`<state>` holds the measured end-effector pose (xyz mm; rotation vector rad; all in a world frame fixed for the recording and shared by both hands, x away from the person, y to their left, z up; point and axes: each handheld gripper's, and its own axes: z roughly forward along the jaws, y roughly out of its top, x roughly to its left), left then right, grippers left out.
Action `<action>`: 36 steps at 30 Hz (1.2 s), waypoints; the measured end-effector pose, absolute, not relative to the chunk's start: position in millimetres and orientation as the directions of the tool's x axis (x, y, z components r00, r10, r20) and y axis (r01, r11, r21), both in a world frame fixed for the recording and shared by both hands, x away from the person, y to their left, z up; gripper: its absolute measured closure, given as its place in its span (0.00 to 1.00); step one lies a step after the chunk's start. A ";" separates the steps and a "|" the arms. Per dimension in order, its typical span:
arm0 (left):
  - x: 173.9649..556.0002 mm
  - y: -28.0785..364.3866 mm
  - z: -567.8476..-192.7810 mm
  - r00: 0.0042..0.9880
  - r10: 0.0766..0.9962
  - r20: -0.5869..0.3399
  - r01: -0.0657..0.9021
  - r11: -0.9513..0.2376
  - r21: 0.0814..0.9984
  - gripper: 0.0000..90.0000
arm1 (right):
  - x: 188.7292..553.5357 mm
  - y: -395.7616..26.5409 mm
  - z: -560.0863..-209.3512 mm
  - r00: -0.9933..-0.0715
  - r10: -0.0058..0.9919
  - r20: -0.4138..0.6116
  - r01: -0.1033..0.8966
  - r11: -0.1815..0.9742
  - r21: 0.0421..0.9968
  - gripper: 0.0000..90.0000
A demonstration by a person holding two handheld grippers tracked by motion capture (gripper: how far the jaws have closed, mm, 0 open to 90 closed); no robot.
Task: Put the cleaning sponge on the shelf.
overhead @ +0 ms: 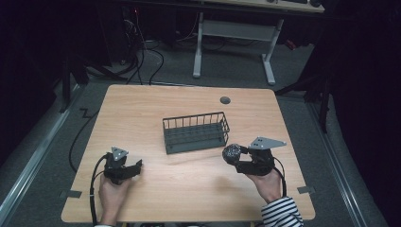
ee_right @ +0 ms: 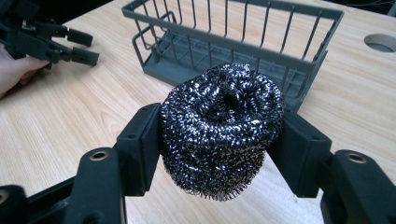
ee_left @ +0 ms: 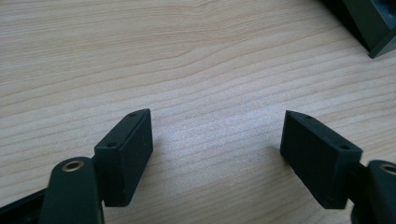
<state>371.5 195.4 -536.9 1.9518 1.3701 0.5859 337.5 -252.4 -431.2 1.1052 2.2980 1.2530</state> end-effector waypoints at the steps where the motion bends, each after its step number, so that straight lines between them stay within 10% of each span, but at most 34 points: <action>1: 371.5 195.4 -536.9 0.347 0.938 -0.017 0.635 -0.221 0.740 0.29 | 339.7 -251.8 -428.2 -0.660 0.745 0.097 0.484 0.323 0.813 0.43; 36: 371.5 195.4 -536.9 0.347 0.938 -0.017 0.635 -0.221 0.740 0.29 | 390.7 -220.2 -393.9 -0.695 0.715 0.073 0.447 0.351 0.823 0.43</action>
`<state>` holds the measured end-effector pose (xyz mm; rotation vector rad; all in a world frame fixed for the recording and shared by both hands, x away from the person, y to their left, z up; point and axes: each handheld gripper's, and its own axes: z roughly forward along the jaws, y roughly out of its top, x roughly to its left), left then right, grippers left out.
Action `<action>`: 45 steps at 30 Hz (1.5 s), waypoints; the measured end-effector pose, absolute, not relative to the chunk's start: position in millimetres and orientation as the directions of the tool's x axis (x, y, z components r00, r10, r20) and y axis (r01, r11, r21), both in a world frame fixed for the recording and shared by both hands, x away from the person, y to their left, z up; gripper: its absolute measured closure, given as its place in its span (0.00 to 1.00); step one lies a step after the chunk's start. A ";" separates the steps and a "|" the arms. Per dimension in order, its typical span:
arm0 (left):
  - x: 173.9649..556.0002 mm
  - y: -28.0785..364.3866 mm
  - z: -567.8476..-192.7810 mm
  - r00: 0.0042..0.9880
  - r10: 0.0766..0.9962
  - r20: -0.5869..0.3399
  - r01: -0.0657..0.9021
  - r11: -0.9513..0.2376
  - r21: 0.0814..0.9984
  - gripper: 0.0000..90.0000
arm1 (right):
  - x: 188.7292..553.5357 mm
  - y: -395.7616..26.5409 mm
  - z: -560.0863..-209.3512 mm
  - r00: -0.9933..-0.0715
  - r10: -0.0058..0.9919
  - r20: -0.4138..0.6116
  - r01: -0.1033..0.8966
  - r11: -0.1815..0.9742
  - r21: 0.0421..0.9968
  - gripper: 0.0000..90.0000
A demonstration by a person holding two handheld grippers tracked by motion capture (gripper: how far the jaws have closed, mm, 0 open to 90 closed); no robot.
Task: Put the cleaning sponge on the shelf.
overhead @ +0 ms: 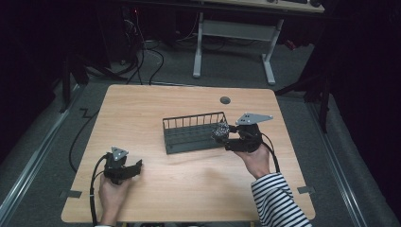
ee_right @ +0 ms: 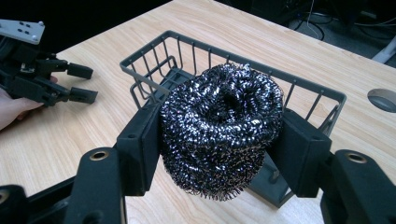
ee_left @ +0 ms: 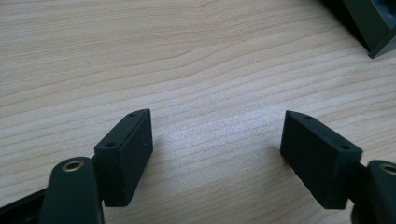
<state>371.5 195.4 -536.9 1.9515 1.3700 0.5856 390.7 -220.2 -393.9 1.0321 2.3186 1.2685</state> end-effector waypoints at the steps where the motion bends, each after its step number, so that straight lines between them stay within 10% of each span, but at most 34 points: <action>1: 371.5 195.4 -536.9 0.347 0.938 -0.018 0.635 -0.221 0.740 0.29 | 392.4 -219.5 -393.5 -0.694 0.716 0.069 0.446 0.353 0.823 0.43; 45: 371.4 195.3 -536.9 0.347 0.938 -0.016 0.635 -0.222 0.740 0.29 | 456.7 -198.3 -405.5 -0.611 0.785 0.104 0.543 0.319 0.777 0.42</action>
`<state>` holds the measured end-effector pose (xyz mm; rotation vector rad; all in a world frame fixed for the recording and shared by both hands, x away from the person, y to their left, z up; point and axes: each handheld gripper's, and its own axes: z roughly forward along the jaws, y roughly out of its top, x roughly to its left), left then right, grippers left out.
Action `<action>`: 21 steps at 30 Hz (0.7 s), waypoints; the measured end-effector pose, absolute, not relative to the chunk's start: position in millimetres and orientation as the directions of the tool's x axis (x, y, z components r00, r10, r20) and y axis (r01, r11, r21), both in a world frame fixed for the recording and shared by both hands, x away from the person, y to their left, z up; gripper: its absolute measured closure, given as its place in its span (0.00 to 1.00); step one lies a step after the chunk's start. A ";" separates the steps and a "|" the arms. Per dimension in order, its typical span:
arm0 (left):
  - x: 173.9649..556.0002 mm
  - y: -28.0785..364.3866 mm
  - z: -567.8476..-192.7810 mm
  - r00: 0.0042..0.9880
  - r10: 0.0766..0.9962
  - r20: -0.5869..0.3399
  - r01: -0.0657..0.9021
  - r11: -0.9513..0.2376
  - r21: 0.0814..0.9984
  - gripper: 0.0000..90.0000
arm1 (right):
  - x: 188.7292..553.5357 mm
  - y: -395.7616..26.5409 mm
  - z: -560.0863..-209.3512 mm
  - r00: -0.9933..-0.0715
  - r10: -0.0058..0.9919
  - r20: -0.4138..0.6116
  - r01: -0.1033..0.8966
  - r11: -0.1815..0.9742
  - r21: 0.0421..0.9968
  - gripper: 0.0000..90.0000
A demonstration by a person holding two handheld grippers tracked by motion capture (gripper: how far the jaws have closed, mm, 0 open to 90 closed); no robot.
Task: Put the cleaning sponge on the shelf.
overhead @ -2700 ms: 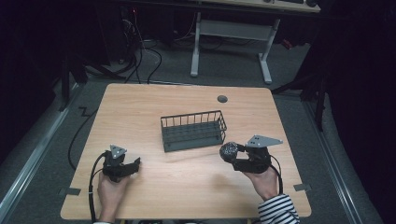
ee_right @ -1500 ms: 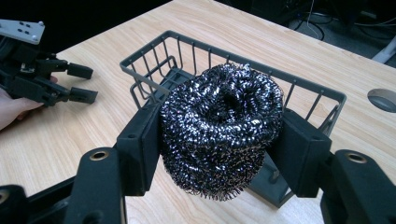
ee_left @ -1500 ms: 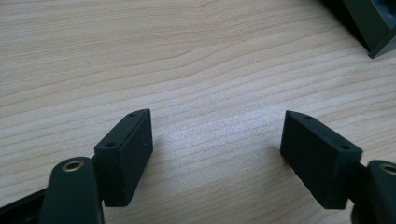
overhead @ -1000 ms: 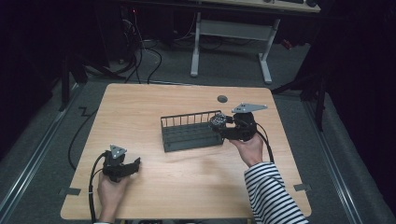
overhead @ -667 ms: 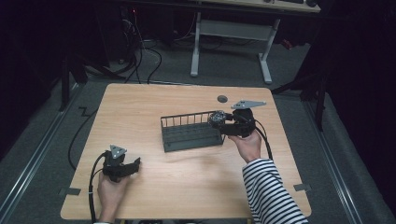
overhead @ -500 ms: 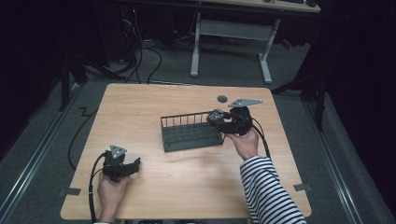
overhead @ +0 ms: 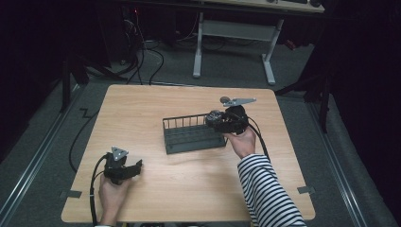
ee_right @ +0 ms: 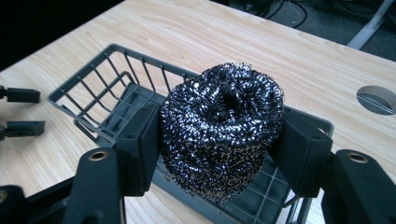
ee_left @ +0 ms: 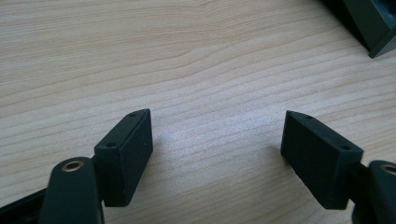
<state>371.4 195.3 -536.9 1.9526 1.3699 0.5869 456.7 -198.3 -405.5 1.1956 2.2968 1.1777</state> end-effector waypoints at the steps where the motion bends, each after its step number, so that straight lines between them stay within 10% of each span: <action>1: 371.4 195.3 -536.9 0.347 0.938 -0.016 0.635 -0.222 0.739 0.29 | 458.1 -197.1 -406.8 -0.609 0.787 0.105 0.546 0.320 0.774 0.42; 21: 371.4 195.3 -536.9 0.347 0.938 -0.016 0.635 -0.222 0.740 0.29 | 477.9 -178.6 -431.1 -0.597 0.798 0.077 0.594 0.375 0.711 0.42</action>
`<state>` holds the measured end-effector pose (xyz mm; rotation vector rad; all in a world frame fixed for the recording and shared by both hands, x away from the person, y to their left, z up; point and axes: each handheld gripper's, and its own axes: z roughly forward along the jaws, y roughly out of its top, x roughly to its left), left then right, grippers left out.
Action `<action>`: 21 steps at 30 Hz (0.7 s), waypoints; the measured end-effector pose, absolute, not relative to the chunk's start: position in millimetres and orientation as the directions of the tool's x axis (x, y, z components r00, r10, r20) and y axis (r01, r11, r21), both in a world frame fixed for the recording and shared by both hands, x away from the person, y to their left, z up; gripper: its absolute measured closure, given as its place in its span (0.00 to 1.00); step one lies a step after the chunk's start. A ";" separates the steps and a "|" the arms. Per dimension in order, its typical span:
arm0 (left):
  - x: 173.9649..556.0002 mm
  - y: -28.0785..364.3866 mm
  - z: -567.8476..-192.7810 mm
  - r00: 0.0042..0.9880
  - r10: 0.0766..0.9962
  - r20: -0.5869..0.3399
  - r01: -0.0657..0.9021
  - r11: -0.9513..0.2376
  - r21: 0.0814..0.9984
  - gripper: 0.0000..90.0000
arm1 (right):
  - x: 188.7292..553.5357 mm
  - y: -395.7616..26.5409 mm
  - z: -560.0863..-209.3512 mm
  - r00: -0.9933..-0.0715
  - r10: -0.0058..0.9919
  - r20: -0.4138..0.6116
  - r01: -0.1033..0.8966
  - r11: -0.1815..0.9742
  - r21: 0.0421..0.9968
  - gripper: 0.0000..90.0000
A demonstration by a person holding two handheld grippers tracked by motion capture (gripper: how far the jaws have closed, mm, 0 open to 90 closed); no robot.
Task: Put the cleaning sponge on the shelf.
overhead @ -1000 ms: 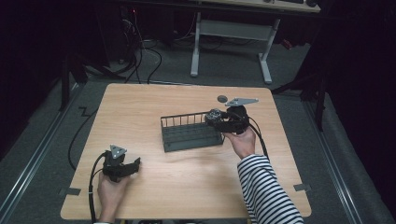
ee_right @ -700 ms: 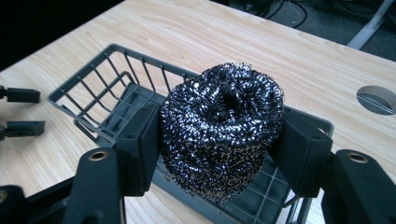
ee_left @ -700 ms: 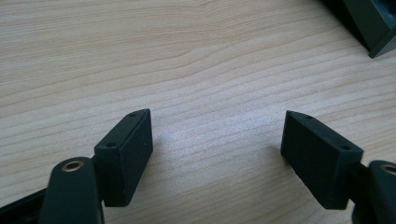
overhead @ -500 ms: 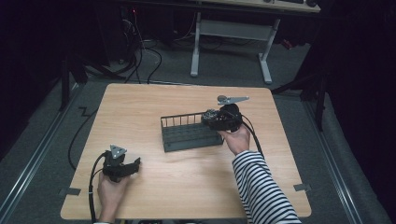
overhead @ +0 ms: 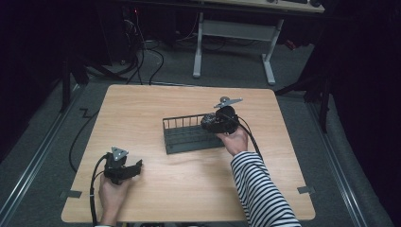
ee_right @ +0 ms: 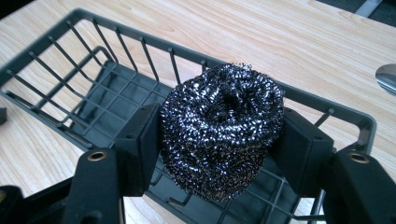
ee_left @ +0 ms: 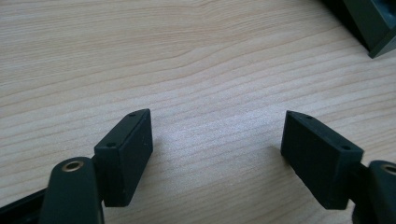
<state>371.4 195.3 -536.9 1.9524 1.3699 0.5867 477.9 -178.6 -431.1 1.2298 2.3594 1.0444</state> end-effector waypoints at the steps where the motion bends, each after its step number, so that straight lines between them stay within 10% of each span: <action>1: 371.4 195.3 -536.9 0.347 0.938 -0.016 0.636 -0.222 0.739 0.29 | 477.9 -177.9 -431.6 -0.595 0.800 0.075 0.599 0.380 0.705 0.42; 21: 371.4 195.3 -536.9 0.347 0.938 -0.017 0.635 -0.222 0.740 0.29 | 482.0 -168.4 -443.1 -0.609 0.791 0.055 0.605 0.419 0.677 0.40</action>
